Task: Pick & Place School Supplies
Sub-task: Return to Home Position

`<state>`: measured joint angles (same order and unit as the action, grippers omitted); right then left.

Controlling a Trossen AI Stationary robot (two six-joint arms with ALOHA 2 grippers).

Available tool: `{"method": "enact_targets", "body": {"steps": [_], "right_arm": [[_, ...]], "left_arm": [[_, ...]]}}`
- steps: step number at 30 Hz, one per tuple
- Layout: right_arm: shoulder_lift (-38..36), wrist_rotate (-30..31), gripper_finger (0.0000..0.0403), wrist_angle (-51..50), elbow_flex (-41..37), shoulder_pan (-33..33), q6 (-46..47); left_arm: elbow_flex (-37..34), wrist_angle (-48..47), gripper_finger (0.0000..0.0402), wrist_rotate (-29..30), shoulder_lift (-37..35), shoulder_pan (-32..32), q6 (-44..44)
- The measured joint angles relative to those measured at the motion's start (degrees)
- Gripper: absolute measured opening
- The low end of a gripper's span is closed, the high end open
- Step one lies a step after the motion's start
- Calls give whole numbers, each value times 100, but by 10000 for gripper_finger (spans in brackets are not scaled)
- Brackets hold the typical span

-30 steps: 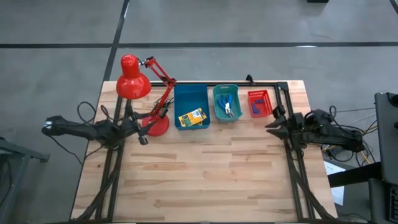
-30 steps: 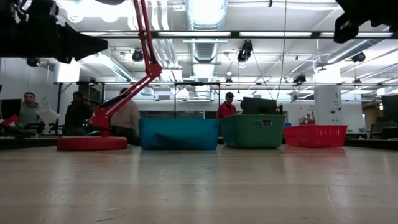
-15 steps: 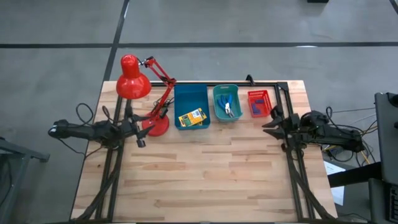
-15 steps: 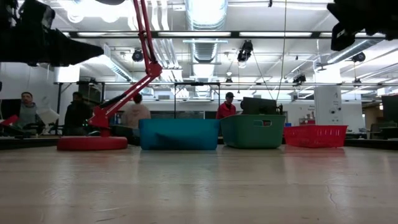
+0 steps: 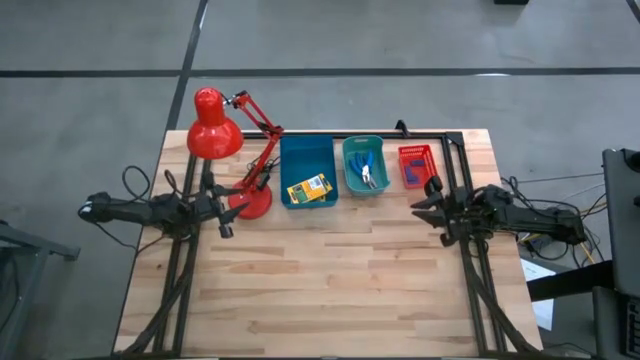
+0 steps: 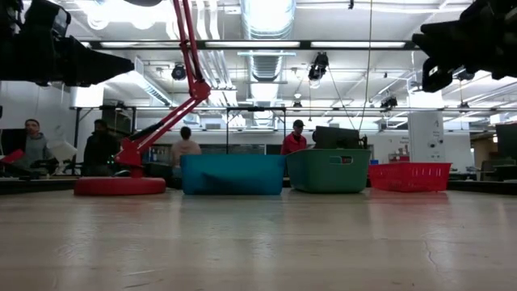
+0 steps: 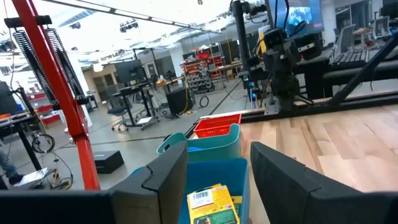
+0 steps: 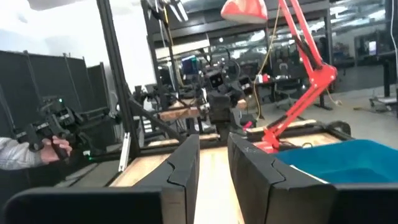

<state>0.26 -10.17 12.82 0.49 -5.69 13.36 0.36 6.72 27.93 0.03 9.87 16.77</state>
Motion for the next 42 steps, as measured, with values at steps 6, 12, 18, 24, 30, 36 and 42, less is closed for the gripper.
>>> {"method": "enact_targets", "body": {"steps": [6, 12, 18, 24, 30, 36, 42], "right_arm": [[-28, -2, 83, -80, 3, 2, -15], [-25, -39, 72, -409, 2, 2, 174], [-25, -34, 69, -363, 2, 6, 340], [25, -17, 79, -992, 4, 6, -360], [206, -34, 84, -1096, 13, 6, -37], [88, -81, 80, -1084, 13, 6, -168], [-24, -81, 69, -1081, 13, 6, -89]], "left_arm": [[0, -41, 182, -42, 0, 0, 8], [0, -249, 182, -47, -2, 0, -162], [0, -152, 182, -141, -2, 0, -242], [9, -325, 182, -82, 42, 0, -485], [11, -353, 182, -42, 139, -4, -628], [13, -372, 182, -16, 176, -4, -749], [13, -361, 182, -5, 197, -4, -773]]}}
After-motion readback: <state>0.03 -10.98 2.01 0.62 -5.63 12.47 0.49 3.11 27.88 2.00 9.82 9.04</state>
